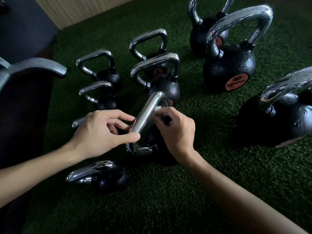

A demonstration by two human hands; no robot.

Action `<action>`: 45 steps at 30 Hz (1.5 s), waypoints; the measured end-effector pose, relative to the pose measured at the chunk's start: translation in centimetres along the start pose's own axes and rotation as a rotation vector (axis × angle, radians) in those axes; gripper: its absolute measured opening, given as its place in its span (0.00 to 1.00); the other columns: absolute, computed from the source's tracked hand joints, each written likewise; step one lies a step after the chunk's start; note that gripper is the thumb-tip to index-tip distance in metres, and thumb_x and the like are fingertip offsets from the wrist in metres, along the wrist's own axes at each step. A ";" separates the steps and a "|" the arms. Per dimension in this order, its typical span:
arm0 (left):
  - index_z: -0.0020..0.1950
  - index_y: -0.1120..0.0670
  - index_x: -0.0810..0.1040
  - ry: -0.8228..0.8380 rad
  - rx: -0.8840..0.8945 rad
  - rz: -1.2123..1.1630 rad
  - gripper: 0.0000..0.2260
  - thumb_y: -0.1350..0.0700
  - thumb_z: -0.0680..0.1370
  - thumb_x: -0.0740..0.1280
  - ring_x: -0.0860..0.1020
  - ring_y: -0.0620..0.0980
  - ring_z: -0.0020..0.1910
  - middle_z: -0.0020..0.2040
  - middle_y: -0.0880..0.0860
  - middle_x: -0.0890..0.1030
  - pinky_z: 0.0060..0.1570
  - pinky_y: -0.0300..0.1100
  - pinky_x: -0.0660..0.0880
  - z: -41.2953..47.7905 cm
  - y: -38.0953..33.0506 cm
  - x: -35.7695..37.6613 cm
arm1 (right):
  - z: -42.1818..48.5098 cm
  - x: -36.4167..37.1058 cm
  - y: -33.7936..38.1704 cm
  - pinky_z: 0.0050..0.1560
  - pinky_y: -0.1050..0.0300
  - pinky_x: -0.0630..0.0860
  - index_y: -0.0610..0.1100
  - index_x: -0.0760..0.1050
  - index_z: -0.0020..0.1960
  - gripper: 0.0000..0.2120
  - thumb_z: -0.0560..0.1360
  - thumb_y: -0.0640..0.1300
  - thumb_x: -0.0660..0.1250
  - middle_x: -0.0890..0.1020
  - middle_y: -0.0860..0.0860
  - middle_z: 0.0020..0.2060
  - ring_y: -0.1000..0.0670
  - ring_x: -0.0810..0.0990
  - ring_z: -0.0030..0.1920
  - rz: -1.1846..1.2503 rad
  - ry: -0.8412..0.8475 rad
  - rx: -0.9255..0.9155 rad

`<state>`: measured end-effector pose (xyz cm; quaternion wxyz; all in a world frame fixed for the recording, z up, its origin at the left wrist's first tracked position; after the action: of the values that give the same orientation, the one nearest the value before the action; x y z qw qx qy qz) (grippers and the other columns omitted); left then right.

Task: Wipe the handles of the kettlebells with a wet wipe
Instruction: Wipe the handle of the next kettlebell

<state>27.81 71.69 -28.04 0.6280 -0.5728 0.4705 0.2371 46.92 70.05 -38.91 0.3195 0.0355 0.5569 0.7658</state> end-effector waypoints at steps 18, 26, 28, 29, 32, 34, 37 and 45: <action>0.51 0.37 0.83 0.032 0.087 -0.024 0.21 0.33 0.61 0.79 0.82 0.42 0.35 0.41 0.35 0.85 0.41 0.47 0.82 -0.4 -1.8 1.7 | 0.9 -1.1 -0.8 0.38 0.67 0.72 0.48 0.80 0.41 0.05 0.71 0.45 0.75 0.82 0.58 0.35 0.58 0.79 0.36 0.003 -0.135 0.165; 0.50 0.37 0.84 0.011 0.057 0.022 0.19 0.37 0.62 0.81 0.82 0.42 0.36 0.41 0.34 0.84 0.42 0.49 0.83 -0.4 -1.6 1.0 | -0.1 -2.0 -1.7 0.35 0.67 0.73 0.48 0.80 0.39 0.06 0.70 0.43 0.77 0.81 0.57 0.32 0.57 0.80 0.36 0.071 -0.117 0.265; 0.50 0.37 0.84 0.019 0.054 0.034 0.20 0.35 0.62 0.80 0.82 0.41 0.35 0.41 0.33 0.84 0.42 0.49 0.83 -0.6 -2.0 1.2 | 0.4 -2.1 -1.5 0.35 0.64 0.74 0.48 0.80 0.39 0.06 0.70 0.43 0.77 0.81 0.57 0.32 0.57 0.80 0.35 0.081 -0.120 0.258; 0.51 0.36 0.84 0.020 0.056 0.037 0.21 0.34 0.61 0.79 0.82 0.41 0.35 0.41 0.33 0.84 0.42 0.49 0.83 -0.7 -2.2 1.3 | 0.6 -2.2 -1.5 0.35 0.64 0.74 0.48 0.80 0.39 0.06 0.70 0.43 0.77 0.81 0.57 0.32 0.57 0.80 0.35 0.078 -0.116 0.260; 0.51 0.36 0.83 0.005 0.059 0.036 0.22 0.31 0.60 0.76 0.82 0.41 0.35 0.42 0.33 0.84 0.42 0.50 0.83 -0.8 -2.7 1.6 | 0.1 -2.5 -1.9 0.34 0.67 0.73 0.48 0.79 0.39 0.07 0.69 0.42 0.77 0.81 0.57 0.31 0.58 0.80 0.35 0.073 -0.098 0.287; 0.51 0.35 0.82 -0.021 0.044 0.055 0.22 0.31 0.60 0.75 0.81 0.40 0.37 0.43 0.32 0.83 0.42 0.48 0.82 -1.1 -2.8 1.9 | -0.3 -3.1 -2.2 0.33 0.71 0.71 0.48 0.80 0.39 0.06 0.69 0.41 0.77 0.82 0.57 0.32 0.59 0.80 0.35 0.099 -0.083 0.313; 0.58 0.32 0.76 -0.106 0.037 0.151 0.25 0.32 0.63 0.76 0.80 0.36 0.40 0.48 0.27 0.80 0.40 0.42 0.79 -2.4 -3.3 2.3 | 0.2 -5.3 -3.3 0.38 0.67 0.76 0.48 0.82 0.39 0.06 0.70 0.40 0.77 0.84 0.57 0.34 0.62 0.81 0.36 0.207 -0.134 0.363; 0.59 0.32 0.73 -0.151 0.000 0.193 0.26 0.33 0.64 0.76 0.78 0.33 0.41 0.52 0.28 0.78 0.36 0.35 0.71 -3.8 -3.4 3.5 | 8.2 -7.9 -2.0 0.36 0.54 0.72 0.47 0.77 0.49 0.06 0.78 0.40 0.73 0.86 0.52 0.41 0.52 0.76 0.35 0.384 0.330 0.187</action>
<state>31.02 66.50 -28.95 0.6358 -0.5056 0.4747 0.3389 57.46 73.01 -35.20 0.0688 0.0447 0.6529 0.7530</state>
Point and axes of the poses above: each hand's wrist, its own z-axis towards the middle knuckle, its own x-axis out of the palm, y = z × x, the point moved 3 cm from there along z, towards the middle knuckle
